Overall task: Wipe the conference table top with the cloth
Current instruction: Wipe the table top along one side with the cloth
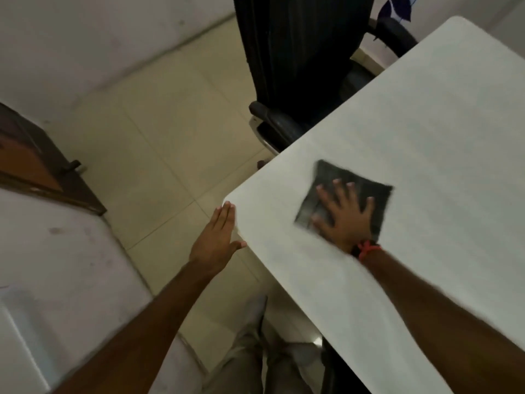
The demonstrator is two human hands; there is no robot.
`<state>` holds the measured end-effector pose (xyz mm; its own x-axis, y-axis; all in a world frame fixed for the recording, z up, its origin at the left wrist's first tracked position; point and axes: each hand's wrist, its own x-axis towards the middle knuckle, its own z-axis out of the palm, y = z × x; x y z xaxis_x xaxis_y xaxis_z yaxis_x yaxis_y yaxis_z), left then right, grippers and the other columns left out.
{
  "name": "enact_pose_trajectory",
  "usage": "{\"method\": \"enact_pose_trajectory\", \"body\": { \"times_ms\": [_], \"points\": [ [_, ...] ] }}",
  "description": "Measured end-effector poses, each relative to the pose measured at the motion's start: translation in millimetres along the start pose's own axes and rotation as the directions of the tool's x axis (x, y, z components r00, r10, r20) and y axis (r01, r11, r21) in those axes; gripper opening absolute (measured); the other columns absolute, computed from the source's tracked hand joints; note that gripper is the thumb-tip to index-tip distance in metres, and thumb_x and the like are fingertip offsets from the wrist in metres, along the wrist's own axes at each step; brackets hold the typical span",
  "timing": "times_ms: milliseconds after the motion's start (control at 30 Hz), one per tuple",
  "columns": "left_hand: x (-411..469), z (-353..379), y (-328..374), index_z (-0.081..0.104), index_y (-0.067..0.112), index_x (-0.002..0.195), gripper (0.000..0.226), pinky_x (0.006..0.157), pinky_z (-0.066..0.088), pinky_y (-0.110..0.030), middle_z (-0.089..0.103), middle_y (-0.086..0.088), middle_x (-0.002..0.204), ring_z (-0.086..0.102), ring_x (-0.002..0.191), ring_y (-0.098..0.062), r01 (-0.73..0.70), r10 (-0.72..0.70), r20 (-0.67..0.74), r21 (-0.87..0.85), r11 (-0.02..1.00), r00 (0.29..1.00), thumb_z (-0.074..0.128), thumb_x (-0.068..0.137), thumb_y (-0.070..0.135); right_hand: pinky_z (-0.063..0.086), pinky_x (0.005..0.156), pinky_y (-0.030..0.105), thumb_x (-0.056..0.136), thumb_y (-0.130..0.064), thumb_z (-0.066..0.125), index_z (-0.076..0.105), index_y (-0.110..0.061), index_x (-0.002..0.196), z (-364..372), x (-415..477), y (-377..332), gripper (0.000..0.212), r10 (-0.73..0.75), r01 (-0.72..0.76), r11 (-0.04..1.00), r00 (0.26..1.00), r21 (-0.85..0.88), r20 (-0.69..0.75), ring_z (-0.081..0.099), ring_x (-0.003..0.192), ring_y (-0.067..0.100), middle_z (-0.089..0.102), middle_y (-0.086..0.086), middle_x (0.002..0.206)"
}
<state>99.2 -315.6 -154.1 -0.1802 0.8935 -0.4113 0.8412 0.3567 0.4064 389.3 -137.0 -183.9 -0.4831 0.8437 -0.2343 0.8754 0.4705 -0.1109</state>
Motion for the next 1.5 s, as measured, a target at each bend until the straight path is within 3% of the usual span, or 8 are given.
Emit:
{"method": "enact_pose_trajectory", "body": {
  "times_ms": [133,333,600,767,1000,1233,1400,1500],
  "points": [
    [-4,-4,-11,-0.008,0.012,0.157,0.088,0.124,0.009,-0.032,-0.016,0.0,0.164,-0.013,0.152,-0.017,-0.057,0.057,0.013,0.026,0.998,0.998,0.057,0.099,0.026,-0.009,0.109,0.082,0.084,-0.087,0.014,-0.003,-0.05,0.158,-5,30,-46,0.084,0.282,-0.281,0.956,0.959,0.081,0.006,-0.009,0.155,0.04,-0.008,0.006,0.171],
    [-3,-14,-18,0.01,0.008,0.157,0.084,0.119,0.02,-0.032,0.005,-0.004,0.166,-0.001,0.153,-0.026,-0.118,0.121,-0.038,0.066,0.991,0.992,0.045,0.085,-0.016,0.005,0.111,0.08,0.082,-0.09,0.008,-0.003,-0.05,0.158,10,-12,-105,0.087,-0.384,0.396,0.917,0.91,-0.051,0.155,-0.004,0.157,0.035,-0.004,0.001,0.171],
    [-7,15,59,0.008,0.007,0.157,0.067,0.124,0.011,-0.04,0.004,-0.009,0.166,0.0,0.153,-0.028,-0.251,0.227,0.141,0.188,0.95,0.964,0.04,0.104,0.033,0.002,0.112,0.08,0.082,-0.088,0.01,-0.007,-0.051,0.157,16,-121,16,0.086,0.553,-0.556,0.818,0.831,0.151,0.063,-0.007,0.157,0.031,-0.008,-0.002,0.171],
    [-19,47,132,-0.001,0.015,0.158,0.07,0.123,0.011,-0.047,-0.01,-0.002,0.166,-0.007,0.153,-0.027,-0.395,0.305,0.325,0.262,0.88,0.895,0.039,0.104,0.036,-0.011,0.111,0.074,0.083,-0.087,0.016,-0.009,-0.052,0.157,42,-223,3,0.085,0.502,-0.524,0.836,0.851,0.166,0.158,-0.016,0.156,0.028,-0.018,-0.008,0.169],
    [-39,102,210,-0.006,0.023,0.158,0.074,0.114,0.02,-0.064,-0.016,0.0,0.165,-0.009,0.15,-0.041,-0.615,0.393,0.506,0.41,0.674,0.768,0.039,0.103,0.045,0.005,0.109,0.081,0.078,-0.088,0.004,-0.03,-0.058,0.143,55,-339,83,0.08,0.959,-0.947,0.114,0.184,0.3,0.215,-0.012,0.156,0.033,-0.011,0.001,0.171],
    [-71,160,294,-0.008,0.024,0.157,0.077,0.113,0.021,-0.065,-0.018,0.001,0.165,-0.011,0.15,-0.042,-0.749,0.444,0.62,0.409,0.521,0.647,0.039,0.102,0.049,-0.017,0.11,0.075,0.083,-0.089,0.022,-0.017,-0.058,0.152,66,-390,79,0.085,0.705,-0.737,0.627,0.675,0.255,0.217,-0.029,0.152,0.026,-0.03,-0.01,0.165],
    [-103,190,331,-0.008,0.028,0.157,0.079,0.113,0.022,-0.064,-0.019,0.001,0.165,-0.012,0.149,-0.043,-0.759,0.421,0.647,0.423,0.495,0.636,0.042,0.1,0.051,-0.002,0.111,0.08,0.081,-0.087,0.017,-0.015,-0.058,0.152,81,-465,166,0.083,0.933,-0.934,0.215,0.283,0.285,0.221,-0.017,0.155,0.028,-0.018,-0.005,0.17],
    [-124,204,350,-0.01,0.029,0.157,0.082,0.113,0.023,-0.063,-0.019,0.0,0.164,-0.012,0.149,-0.043,-0.708,0.37,0.629,0.446,0.547,0.683,0.044,0.099,0.052,-0.002,0.109,0.082,0.086,-0.085,0.018,-0.015,-0.055,0.154,84,-479,212,0.082,0.932,-0.933,0.244,0.301,0.264,0.2,-0.015,0.156,0.033,-0.016,-0.001,0.17]
  ]
}}
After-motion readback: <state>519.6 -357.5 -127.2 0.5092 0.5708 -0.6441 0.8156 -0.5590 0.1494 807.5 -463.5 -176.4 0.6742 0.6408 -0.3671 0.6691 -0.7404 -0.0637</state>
